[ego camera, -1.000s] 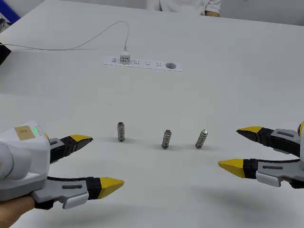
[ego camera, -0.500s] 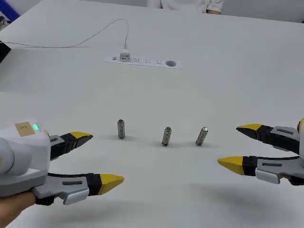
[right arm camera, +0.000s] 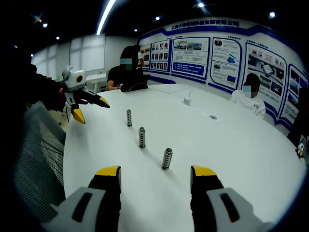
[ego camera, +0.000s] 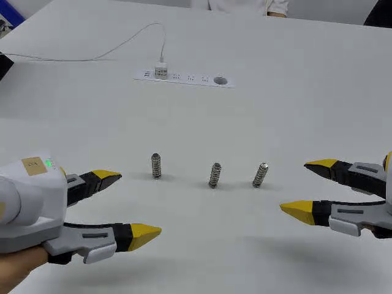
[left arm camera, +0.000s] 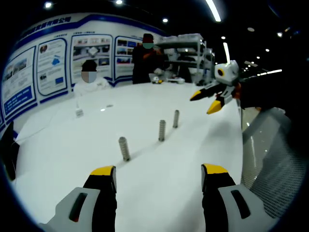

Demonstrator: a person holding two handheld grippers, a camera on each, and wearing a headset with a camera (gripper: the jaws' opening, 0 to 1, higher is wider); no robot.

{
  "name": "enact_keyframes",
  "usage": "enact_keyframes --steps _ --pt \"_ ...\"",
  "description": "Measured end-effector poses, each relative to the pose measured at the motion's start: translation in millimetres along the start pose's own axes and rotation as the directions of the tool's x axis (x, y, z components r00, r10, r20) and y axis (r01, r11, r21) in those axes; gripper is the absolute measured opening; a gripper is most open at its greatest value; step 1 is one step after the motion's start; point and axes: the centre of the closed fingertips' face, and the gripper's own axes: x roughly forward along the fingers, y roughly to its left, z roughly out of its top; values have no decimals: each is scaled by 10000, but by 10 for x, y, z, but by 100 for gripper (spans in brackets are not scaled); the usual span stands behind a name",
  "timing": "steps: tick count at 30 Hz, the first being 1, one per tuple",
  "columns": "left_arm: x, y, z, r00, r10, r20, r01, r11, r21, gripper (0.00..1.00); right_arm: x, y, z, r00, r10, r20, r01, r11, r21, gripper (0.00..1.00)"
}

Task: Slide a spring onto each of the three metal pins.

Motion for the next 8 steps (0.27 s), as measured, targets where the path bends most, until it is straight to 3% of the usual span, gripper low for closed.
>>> enact_keyframes --steps 8 --pt "0 -2 -4 10000 -11 -10 11 10000 -10 73 9 13 -12 10000 29 -33 -29 10000 34 59"
